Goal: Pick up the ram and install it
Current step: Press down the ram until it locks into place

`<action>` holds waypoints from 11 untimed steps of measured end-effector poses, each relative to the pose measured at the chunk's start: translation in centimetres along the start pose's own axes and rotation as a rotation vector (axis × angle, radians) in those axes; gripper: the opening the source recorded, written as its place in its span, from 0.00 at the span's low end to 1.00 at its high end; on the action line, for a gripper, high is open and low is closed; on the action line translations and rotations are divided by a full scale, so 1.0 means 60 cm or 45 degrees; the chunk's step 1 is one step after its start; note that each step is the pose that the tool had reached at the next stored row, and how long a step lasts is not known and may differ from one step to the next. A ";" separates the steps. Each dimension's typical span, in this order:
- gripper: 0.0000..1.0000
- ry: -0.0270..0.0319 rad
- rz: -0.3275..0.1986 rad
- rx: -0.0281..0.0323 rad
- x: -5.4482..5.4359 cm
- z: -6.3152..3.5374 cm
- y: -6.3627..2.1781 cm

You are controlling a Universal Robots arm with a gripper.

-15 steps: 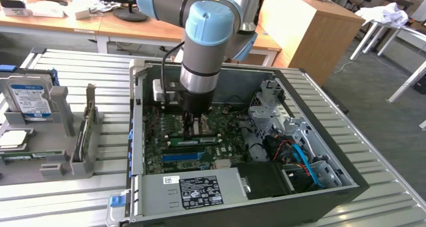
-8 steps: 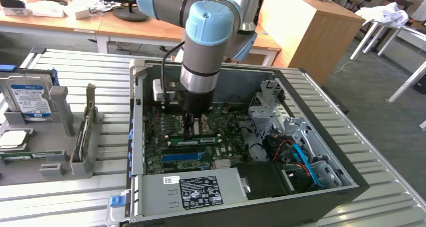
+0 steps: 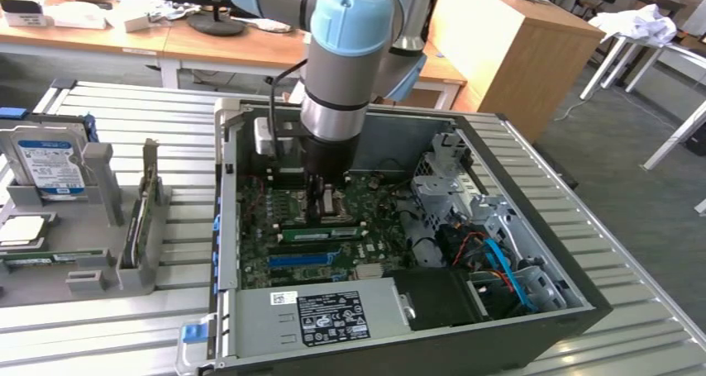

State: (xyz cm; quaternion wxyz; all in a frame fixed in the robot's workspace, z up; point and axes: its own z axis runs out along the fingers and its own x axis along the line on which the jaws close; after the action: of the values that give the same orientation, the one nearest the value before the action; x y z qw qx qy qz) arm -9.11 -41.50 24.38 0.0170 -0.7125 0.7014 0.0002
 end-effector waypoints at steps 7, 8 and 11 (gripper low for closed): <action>0.11 0.0001 0.000 -0.0002 -0.001 -0.050 -0.001; 0.11 0.0000 0.000 -0.0002 -0.001 -0.058 -0.001; 0.11 0.0002 0.000 -0.0003 -0.002 -0.081 -0.002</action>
State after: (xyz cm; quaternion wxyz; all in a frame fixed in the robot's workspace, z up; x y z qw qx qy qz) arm -9.11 -41.50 29.22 0.0168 -0.7125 0.7015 0.0002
